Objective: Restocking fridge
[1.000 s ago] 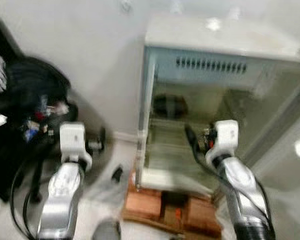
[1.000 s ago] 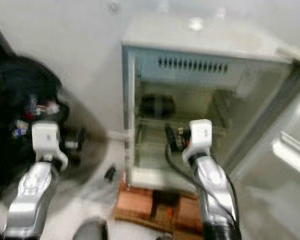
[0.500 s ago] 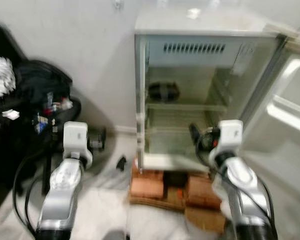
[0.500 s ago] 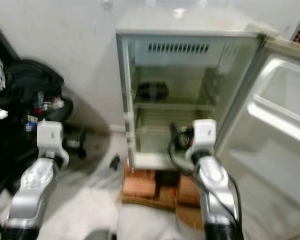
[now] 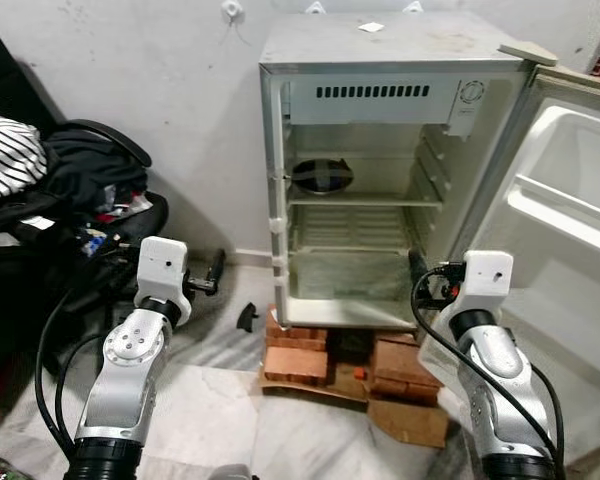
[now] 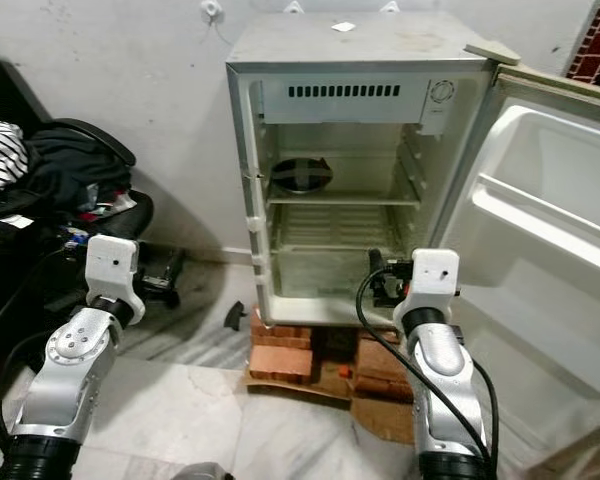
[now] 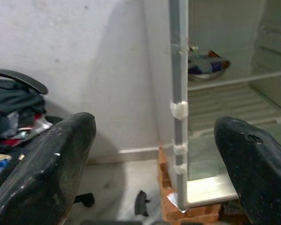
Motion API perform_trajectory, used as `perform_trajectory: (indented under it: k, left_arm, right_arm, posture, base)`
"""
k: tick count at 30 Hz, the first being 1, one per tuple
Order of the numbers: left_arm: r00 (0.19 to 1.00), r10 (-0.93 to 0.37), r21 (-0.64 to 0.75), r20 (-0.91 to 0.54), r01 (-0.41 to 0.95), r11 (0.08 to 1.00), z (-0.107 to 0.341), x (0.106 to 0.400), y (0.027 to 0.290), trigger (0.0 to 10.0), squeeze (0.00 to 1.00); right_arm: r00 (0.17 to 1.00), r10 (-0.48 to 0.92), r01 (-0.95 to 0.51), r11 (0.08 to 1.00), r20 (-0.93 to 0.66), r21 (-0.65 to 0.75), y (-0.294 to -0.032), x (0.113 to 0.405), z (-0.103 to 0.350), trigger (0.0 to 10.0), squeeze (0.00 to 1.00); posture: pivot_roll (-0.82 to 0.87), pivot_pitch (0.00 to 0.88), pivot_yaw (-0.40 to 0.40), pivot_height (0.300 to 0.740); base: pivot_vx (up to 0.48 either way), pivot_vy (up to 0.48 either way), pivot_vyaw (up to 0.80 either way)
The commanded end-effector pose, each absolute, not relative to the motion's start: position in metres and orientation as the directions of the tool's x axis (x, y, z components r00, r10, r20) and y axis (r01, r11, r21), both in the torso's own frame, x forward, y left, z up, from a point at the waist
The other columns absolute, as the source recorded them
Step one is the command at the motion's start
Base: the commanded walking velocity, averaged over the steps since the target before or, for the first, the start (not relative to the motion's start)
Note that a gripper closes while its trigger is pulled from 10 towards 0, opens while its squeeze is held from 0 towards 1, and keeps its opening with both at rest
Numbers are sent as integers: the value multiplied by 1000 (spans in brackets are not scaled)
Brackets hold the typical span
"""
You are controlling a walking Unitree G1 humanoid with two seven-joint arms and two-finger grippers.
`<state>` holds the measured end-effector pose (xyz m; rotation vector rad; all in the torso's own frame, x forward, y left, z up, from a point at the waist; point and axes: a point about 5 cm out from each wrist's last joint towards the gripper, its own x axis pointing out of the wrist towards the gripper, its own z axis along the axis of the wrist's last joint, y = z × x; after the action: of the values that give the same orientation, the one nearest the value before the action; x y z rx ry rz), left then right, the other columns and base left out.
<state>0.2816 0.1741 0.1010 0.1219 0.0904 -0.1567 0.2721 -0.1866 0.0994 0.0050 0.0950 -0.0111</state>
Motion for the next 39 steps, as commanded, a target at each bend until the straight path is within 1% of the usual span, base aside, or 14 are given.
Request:
perform_trajectory:
  k: [1, 7, 8, 15, 18, 21, 23, 31, 37, 39]
  left_arm:
    - [985, -145, 121, -95, 156, 980, 100, 281, 172, 10000, 0]
    - [987, -125, 118, -100, 136, 984, 101, 278, 173, 10000, 0]
    - [988, -121, 123, -99, 132, 984, 101, 277, 175, 10000, 0]
    - [987, -119, 139, -109, 133, 981, 98, 275, 177, 10000, 0]
    - [985, -129, 152, -112, 145, 978, 97, 274, 174, 10000, 0]
    - [984, -136, 158, -116, 153, 976, 97, 274, 173, 10000, 0]
    - [984, -139, 159, -110, 156, 975, 97, 274, 172, 10000, 0]
    - [982, -152, 160, -110, 168, 973, 97, 274, 172, 10000, 0]
    - [983, -151, 169, -108, 168, 971, 98, 274, 173, 10000, 0]
    - [982, -156, 172, -101, 172, 970, 98, 274, 173, 10000, 0]
  right_arm:
    - [997, 9, -9, 1000, -78, 11, -183, 277, 105, 10000, 0]
    - [994, 82, -81, 997, -71, 16, -170, 283, 108, 10000, 0]
    - [991, 113, -112, 994, -71, 19, -165, 283, 108, 10000, 0]
    - [986, 127, -129, 992, -109, -10, -162, 280, 102, 10000, 0]
    - [983, 146, -149, 989, -114, -14, -160, 279, 101, 10000, 0]
    - [981, 127, -125, 992, -148, 25, -160, 279, 99, 10000, 0]
    - [982, 149, -151, 988, -118, -12, -160, 280, 103, 10000, 0]
    - [979, 146, -147, 989, -145, 1, -162, 279, 101, 10000, 0]
    - [972, 179, -179, 984, -151, 15, -158, 278, 100, 10000, 0]
    - [967, 202, -201, 979, -156, 23, -156, 278, 99, 10000, 0]
  posture:
    - [40, 0, 5, 740]
    - [52, 0, -9, 740]
    - [54, 0, -12, 740]
    - [50, 0, -15, 740]
    - [46, 0, -16, 740]
    - [44, 0, -16, 740]
    - [41, 0, -16, 740]
    - [45, 0, -17, 740]
    - [48, 0, -17, 740]
    - [49, 0, -17, 740]
  base:
    - [0, -420, 0]
    - [0, -480, 0]
    - [0, -480, 0]
    - [0, -467, 0]
    - [-277, -392, 0]
    - [-304, -371, 0]
    - [-307, -368, 0]
    - [-287, -383, 0]
    - [-250, -410, 0]
    - [0, -441, 0]
